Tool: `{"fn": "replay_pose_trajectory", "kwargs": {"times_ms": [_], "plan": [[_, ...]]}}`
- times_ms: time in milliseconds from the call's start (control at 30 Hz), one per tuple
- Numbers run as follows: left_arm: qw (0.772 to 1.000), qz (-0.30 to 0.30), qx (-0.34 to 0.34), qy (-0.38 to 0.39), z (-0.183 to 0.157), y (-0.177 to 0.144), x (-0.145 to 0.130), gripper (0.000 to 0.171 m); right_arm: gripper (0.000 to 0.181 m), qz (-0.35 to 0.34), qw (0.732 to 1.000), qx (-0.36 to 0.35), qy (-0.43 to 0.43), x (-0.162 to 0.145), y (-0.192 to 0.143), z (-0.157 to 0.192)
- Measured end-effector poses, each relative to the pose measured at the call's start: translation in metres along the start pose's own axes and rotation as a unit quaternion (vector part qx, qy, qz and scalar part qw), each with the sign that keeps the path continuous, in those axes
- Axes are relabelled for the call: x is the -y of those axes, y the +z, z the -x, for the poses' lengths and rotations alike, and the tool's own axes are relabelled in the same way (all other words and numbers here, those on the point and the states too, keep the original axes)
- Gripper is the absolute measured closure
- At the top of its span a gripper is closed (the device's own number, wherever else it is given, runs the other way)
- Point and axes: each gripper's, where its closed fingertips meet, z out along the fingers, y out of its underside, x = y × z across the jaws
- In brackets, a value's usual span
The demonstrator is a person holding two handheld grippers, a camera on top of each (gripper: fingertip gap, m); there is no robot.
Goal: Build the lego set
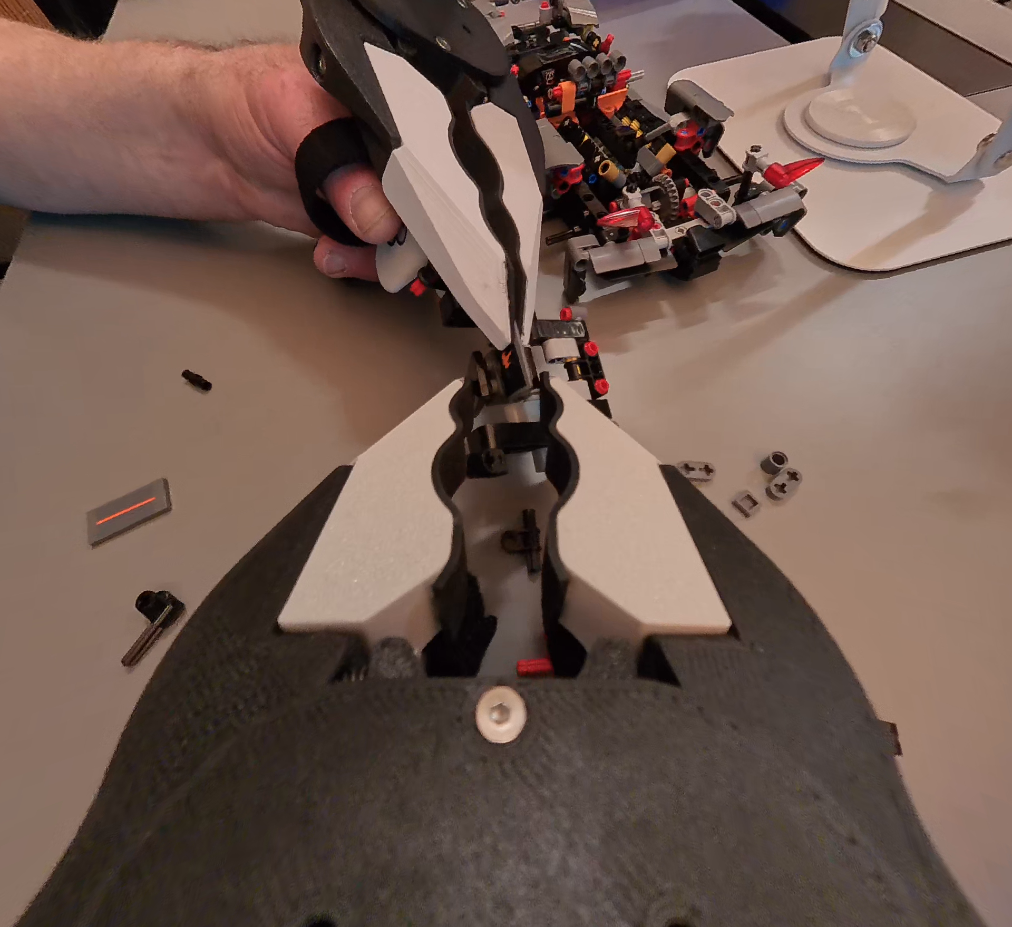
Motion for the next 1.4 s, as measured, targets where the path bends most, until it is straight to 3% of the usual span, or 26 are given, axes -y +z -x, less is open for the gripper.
{"fn": "replay_pose_trajectory", "kwargs": {"times_ms": [1067, 1400], "plan": [[1.0, 0.022, 0.007, 0.013, -0.0003, 0.0046, -0.0066, 0.171, 0.163, 0.026, 1.0, 0.001, -0.001, -0.0057, 0.0012, 0.0027], [0.998, 0.015, 0.015, 0.062, -0.0036, 0.004, -0.0016, 0.167, 0.162, 0.014, 1.0, 0.014, -0.003, -0.0037, 0.0022, 0.0066]]}}
